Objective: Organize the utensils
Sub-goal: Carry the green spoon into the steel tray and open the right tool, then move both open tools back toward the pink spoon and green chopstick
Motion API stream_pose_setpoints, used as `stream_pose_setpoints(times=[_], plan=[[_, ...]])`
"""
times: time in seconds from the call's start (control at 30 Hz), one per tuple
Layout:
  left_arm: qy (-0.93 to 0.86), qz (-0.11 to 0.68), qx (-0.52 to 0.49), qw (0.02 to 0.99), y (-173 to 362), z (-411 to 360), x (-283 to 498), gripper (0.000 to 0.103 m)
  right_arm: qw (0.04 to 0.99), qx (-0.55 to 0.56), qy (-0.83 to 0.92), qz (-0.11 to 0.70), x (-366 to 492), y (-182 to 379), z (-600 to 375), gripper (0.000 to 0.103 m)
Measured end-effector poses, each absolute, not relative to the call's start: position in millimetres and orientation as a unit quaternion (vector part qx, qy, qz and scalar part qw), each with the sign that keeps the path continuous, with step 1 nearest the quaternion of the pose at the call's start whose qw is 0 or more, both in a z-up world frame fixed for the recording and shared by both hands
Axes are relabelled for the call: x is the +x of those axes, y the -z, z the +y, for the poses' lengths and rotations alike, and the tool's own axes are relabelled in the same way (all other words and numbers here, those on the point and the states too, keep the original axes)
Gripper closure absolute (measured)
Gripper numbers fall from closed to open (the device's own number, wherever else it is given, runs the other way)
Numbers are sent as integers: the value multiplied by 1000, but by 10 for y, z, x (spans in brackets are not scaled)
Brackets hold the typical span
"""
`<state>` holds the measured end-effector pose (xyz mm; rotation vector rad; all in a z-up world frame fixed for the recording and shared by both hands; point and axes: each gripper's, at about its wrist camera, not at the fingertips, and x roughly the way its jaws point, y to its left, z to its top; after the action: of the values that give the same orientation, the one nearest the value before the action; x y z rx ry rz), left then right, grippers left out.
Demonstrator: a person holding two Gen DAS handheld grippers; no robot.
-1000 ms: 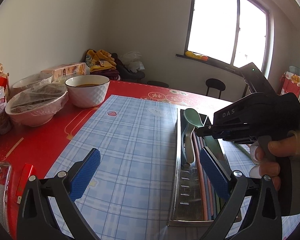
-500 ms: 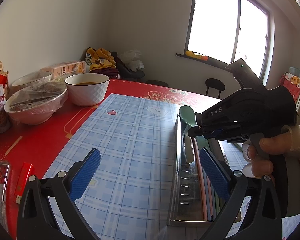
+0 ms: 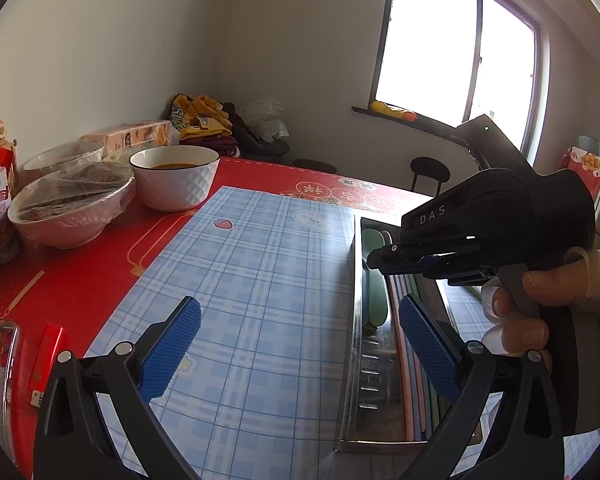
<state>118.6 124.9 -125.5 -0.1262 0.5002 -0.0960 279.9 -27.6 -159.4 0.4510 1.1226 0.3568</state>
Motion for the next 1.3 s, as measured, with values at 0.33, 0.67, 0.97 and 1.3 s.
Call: stream_pose_setpoints(times=[0.33,0.67,0.97,1.3], plan=[[47,248,-65,965,1259,1266,1198,6,837,207,-160,481,2694,1441,-516,89],[40,254,-66,964,1277,1264,1205,6,902,113,-155,387,2297,1216,-1204,89],[10,251,-38,967,1254,1186,1191,6,915,96,-134,368,2013,1339,-2022,89],[31,215,-20,976,654,482,930,25,915,154,-141,345,2042,1441,-2667,89]])
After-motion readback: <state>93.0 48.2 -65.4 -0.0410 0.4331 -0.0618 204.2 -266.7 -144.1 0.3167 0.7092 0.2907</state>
